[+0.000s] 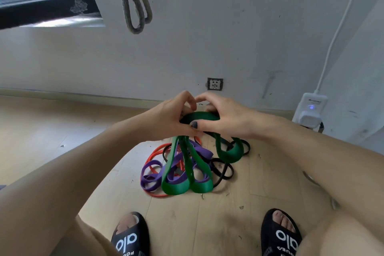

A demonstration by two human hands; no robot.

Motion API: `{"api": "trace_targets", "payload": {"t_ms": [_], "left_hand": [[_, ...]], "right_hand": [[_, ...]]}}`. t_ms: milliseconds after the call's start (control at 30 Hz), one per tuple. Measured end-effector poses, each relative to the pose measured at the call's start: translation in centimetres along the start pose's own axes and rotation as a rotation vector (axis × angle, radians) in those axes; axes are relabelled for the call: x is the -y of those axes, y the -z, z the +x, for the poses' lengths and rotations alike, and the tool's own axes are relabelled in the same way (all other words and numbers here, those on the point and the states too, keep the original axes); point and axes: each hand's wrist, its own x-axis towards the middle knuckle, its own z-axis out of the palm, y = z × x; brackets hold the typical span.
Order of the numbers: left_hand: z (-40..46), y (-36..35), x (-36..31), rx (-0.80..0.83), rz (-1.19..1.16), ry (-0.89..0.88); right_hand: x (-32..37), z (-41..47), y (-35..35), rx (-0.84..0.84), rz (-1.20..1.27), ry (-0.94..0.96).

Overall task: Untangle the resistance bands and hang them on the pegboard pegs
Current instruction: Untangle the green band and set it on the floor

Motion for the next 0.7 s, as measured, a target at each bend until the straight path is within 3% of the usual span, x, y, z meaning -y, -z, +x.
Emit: {"api": "trace_targets", "payload": {"t_ms": [267,400,533,700], "left_hand": [[-0.4,-0.2,0.6,0.001,-0.112,-0.032],[-0.1,-1.5,1.6,-0.027,0.04,-0.124],[0.3,-2.4,4.0,-0.049,0.084,-0.056],[0.3,-2.9,5.5,-0.053,0.092,0.031]], "right_hand": [[1.1,-0.7,0.3,-0.074,0.11,0.045],[1.8,-0.8,0.9,-0.175,0.224,0.089],[1.7,-1.0,3.1,-0.293,0.422,0.086],[-1.0,-1.0,5.2,-0.389,0.439,0.013]]}}
